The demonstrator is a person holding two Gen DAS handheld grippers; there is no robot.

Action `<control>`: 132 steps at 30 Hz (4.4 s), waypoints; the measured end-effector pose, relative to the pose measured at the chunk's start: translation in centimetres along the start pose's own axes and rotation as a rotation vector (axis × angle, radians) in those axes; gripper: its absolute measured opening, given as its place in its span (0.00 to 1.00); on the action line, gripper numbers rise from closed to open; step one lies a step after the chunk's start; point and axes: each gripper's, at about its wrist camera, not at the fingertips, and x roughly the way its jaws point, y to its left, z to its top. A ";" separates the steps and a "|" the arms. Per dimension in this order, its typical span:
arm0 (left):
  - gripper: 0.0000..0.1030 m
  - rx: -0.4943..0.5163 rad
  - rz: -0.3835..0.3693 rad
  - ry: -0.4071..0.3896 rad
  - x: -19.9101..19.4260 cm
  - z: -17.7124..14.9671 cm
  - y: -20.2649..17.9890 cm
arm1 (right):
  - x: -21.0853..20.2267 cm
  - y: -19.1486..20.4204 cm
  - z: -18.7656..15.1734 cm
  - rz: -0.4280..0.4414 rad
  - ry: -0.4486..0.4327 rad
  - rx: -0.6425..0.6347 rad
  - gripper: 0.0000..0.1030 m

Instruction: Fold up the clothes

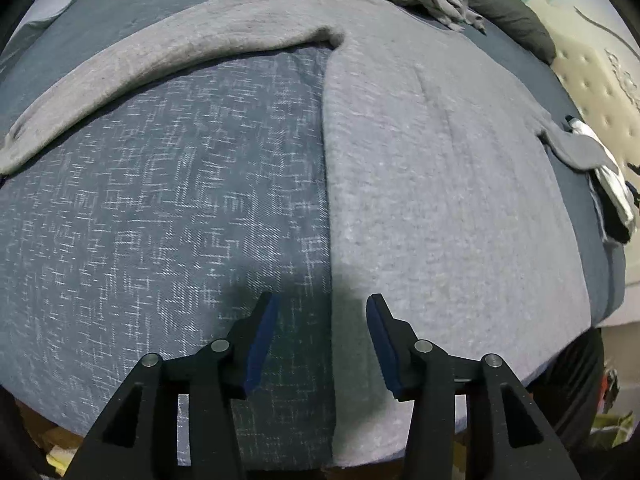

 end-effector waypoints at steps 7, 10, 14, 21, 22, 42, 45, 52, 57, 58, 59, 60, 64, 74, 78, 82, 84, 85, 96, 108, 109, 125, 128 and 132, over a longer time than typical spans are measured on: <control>0.50 -0.021 0.033 -0.003 0.8 1.8 -0.2 | 1.7 -1.0 2.5 -0.031 -0.024 0.017 0.55; 0.50 -0.011 0.041 -0.001 1.6 3.8 -1.7 | 2.4 -1.3 3.3 -0.046 -0.030 0.024 0.55; 0.51 0.011 0.051 -0.003 2.6 4.6 -3.6 | 3.4 -1.5 4.0 -0.068 -0.029 0.015 0.55; 0.51 0.037 0.054 0.002 3.1 5.6 -4.8 | 5.1 -1.4 4.7 -0.131 -0.009 -0.035 0.55; 0.51 0.038 0.051 0.001 3.2 5.8 -5.0 | 5.5 -1.3 4.7 -0.145 0.002 -0.051 0.55; 0.51 0.018 0.039 -0.024 2.6 6.7 -4.3 | 4.6 3.2 3.3 -0.135 -0.028 -0.267 0.10; 0.51 0.020 0.023 -0.039 1.6 6.1 -3.2 | 3.1 5.2 2.6 -0.089 -0.052 -0.309 0.09; 0.51 0.043 -0.014 -0.064 -0.3 5.2 -3.7 | -0.4 12.1 -0.7 0.079 -0.050 -0.433 0.09; 0.51 0.066 -0.034 -0.087 -2.6 4.7 -3.6 | -2.3 18.3 -3.9 0.191 -0.032 -0.508 0.09; 0.51 0.071 -0.037 -0.093 -2.8 4.6 -3.5 | -2.6 19.8 -4.8 0.215 -0.026 -0.529 0.09; 0.51 0.075 -0.039 -0.100 -3.0 4.5 -3.3 | -2.9 21.5 -5.8 0.244 -0.015 -0.551 0.09; 0.51 0.079 -0.042 -0.106 -3.2 4.4 -3.2 | -3.1 23.1 -6.8 0.269 -0.005 -0.571 0.09; 0.51 0.078 -0.062 -0.135 -4.4 4.0 -2.6 | -3.3 29.1 -11.6 0.356 0.049 -0.661 0.09; 0.54 0.047 -0.135 -0.180 -6.6 2.5 -0.4 | -4.3 40.0 -26.0 0.541 0.241 -0.839 0.09; 0.55 0.035 -0.150 -0.184 -6.9 2.0 0.3 | -3.6 41.8 -31.9 0.573 0.336 -0.894 0.09; 0.55 0.018 -0.164 -0.188 -7.2 1.8 0.9 | -2.1 42.5 -38.2 0.583 0.440 -0.952 0.09; 0.55 0.012 -0.163 -0.186 -7.2 1.7 1.1 | -1.2 42.4 -41.3 0.583 0.491 -0.976 0.09; 0.55 0.008 -0.163 -0.185 -7.1 1.7 1.1 | -0.7 42.2 -42.8 0.578 0.516 -0.987 0.09; 0.56 -0.003 -0.201 -0.170 -5.9 2.4 -0.3 | 1.6 40.5 -48.5 0.586 0.608 -0.952 0.09; 0.56 -0.032 -0.203 -0.149 -3.1 5.1 -1.1 | 2.4 40.2 -49.7 0.555 0.704 -0.958 0.19; 0.56 -0.026 -0.205 -0.143 -2.6 5.3 -1.3 | 2.3 39.9 -49.0 0.552 0.690 -0.946 0.19; 0.56 -0.077 -0.197 -0.048 5.7 7.7 -3.7 | 2.1 25.3 -36.9 0.337 0.576 -0.758 0.20; 0.54 -0.084 -0.178 -0.038 6.7 7.8 -3.7 | 2.2 23.4 -36.2 0.310 0.572 -0.731 0.20; 0.43 -0.094 -0.179 -0.043 7.1 7.7 -3.7 | 2.5 21.4 -35.7 0.292 0.571 -0.700 0.20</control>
